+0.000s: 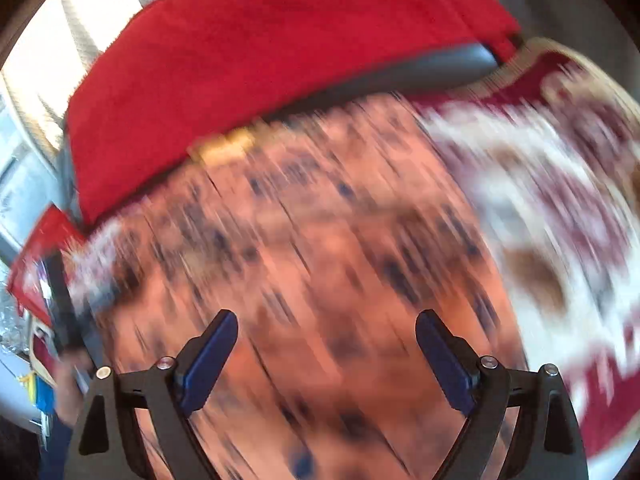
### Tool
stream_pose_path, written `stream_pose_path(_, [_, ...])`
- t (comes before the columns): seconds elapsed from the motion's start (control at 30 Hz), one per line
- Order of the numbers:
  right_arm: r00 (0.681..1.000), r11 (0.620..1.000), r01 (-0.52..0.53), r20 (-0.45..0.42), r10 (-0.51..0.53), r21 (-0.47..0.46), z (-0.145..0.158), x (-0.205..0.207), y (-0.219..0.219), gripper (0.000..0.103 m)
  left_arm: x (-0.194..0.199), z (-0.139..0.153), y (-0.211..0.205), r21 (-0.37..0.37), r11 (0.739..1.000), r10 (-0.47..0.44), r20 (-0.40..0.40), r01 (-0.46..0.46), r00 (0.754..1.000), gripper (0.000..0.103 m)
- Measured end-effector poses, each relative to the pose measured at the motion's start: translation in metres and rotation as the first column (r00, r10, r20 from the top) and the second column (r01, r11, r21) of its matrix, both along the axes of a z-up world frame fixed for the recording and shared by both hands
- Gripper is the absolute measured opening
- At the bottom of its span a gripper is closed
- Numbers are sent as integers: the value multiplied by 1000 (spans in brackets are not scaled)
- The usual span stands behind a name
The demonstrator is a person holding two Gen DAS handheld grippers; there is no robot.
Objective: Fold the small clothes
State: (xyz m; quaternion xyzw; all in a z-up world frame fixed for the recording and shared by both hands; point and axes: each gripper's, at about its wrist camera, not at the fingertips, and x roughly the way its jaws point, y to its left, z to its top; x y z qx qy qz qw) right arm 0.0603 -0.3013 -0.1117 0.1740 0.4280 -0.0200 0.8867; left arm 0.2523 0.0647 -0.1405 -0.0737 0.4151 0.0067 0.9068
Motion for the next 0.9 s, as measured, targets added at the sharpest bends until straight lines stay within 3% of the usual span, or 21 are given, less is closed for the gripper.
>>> stream_pose_path(0.03, [999,1000,12,-35,-12,17,-8,-25,-12,92,-1,0,0,-1,1000,0,3,0,1000,98])
stream_pose_path(0.17, [999,998,53,11,-53,47,4,-81,-31,92,-20,9,4,4,1000,5,17,-6,1000,98])
stream_pose_path(0.27, [996,990,81,38,-86,112,-2,-102,-50,93,-61,29,-1,25,999,-24,64,22,998,98])
stream_pose_path(0.37, [995,981,104,-16,-103,165,-30,-101,-55,93,-117,38,-16,41,994,-102,91,99,991,98])
stream_pose_path(0.47, [994,978,96,34,-104,184,-27,-112,-55,93,-150,11,-39,89,971,-218,-56,222,974,98])
stream_pose_path(0.5, [993,975,98,38,-107,200,-27,-115,-58,93,-160,4,-42,105,969,-217,-67,223,974,99])
stream_pose_path(0.53, [993,970,101,45,-113,219,-28,-117,-60,93,-171,5,-39,100,976,-192,-22,193,981,99])
stream_pose_path(0.67, [985,938,111,89,-148,328,-31,-130,-75,93,-186,5,-28,46,987,-149,-67,152,987,98])
stream_pose_path(0.9, [977,912,110,126,-172,395,-35,-137,-78,93,-210,0,-33,108,985,-136,-25,138,990,100])
